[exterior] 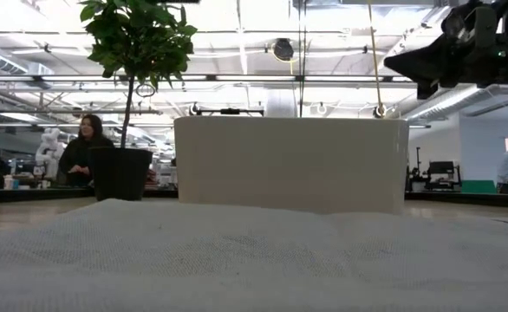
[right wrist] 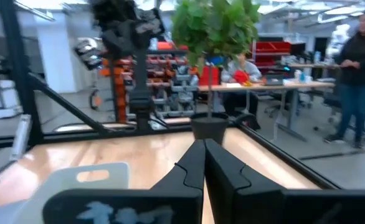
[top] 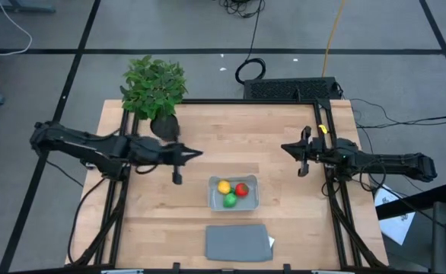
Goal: Pick and placing Produce into tupperware
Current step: Return to Home Position
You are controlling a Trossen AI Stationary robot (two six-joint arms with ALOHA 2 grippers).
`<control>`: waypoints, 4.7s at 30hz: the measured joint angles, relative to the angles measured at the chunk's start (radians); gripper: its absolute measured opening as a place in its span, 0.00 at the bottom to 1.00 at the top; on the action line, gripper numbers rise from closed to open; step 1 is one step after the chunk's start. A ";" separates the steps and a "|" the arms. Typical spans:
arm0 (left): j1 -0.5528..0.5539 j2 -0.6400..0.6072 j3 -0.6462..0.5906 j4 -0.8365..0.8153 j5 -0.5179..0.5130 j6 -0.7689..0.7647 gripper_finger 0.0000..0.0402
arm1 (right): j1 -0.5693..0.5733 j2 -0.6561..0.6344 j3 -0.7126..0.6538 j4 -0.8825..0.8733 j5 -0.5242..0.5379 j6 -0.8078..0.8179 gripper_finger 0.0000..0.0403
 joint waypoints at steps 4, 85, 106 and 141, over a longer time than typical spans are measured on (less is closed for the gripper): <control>0.006 -0.138 -0.105 0.104 -0.003 0.014 0.00 | 0.000 -0.029 0.000 0.000 -0.015 0.002 0.00; 0.105 -0.919 -0.919 0.384 0.316 -0.204 0.04 | 0.001 -0.213 -0.083 -0.097 -0.044 0.092 0.00; 0.105 -0.919 -0.918 0.383 0.315 -0.203 0.06 | 0.000 -0.213 -0.083 -0.097 -0.044 0.112 0.00; 0.105 -0.919 -0.917 0.383 0.314 -0.203 0.06 | 0.000 -0.213 -0.084 -0.097 -0.044 0.112 0.00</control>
